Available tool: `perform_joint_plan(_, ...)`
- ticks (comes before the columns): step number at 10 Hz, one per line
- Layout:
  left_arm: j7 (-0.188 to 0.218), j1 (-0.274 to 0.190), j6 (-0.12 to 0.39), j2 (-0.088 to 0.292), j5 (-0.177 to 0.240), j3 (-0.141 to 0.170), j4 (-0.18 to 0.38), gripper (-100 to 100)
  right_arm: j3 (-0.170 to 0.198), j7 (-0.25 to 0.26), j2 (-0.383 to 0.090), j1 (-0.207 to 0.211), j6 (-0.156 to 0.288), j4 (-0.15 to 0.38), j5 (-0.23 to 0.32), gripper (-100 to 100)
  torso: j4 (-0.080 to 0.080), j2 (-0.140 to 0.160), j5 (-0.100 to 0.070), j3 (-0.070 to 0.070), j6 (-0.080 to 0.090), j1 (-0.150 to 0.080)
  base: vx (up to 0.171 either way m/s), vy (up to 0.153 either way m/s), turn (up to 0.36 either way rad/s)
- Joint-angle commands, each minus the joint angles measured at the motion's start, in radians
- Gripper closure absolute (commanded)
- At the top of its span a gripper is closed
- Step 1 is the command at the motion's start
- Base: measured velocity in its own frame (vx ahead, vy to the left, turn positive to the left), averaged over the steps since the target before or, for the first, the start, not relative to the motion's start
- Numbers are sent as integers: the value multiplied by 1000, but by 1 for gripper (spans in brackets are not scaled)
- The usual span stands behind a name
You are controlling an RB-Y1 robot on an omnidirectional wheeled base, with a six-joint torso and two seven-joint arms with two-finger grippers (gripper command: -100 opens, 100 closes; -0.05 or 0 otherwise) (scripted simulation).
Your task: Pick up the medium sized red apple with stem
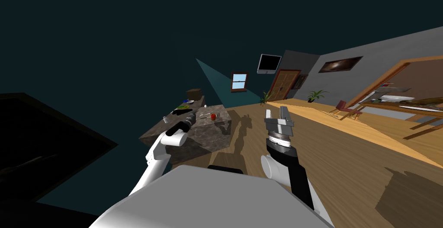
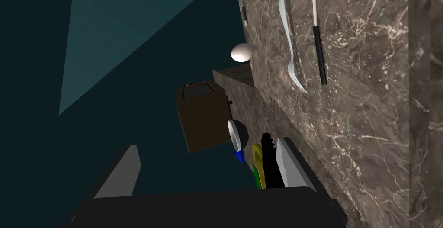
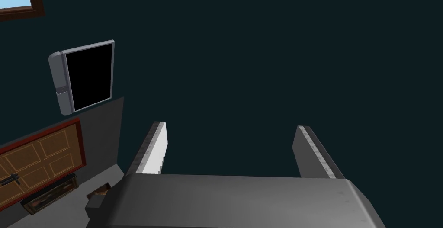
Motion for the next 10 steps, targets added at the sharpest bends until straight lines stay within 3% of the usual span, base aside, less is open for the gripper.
perform_joint_plan(1,0,-4,38,2,2,0,4,-100,0,0,0,0,0,0,0,0,0,0,0,0,0,0,3,0,15)
perform_joint_plan(5,3,-50,149,10,16,-6,6,-100,0,0,0,0,0,0,0,0,0,0,0,0,0,0,10,-1,-68)
perform_joint_plan(10,3,-73,271,13,23,-12,8,-100,0,0,0,0,0,0,0,0,0,-1,0,-1,0,0,17,2,-41)
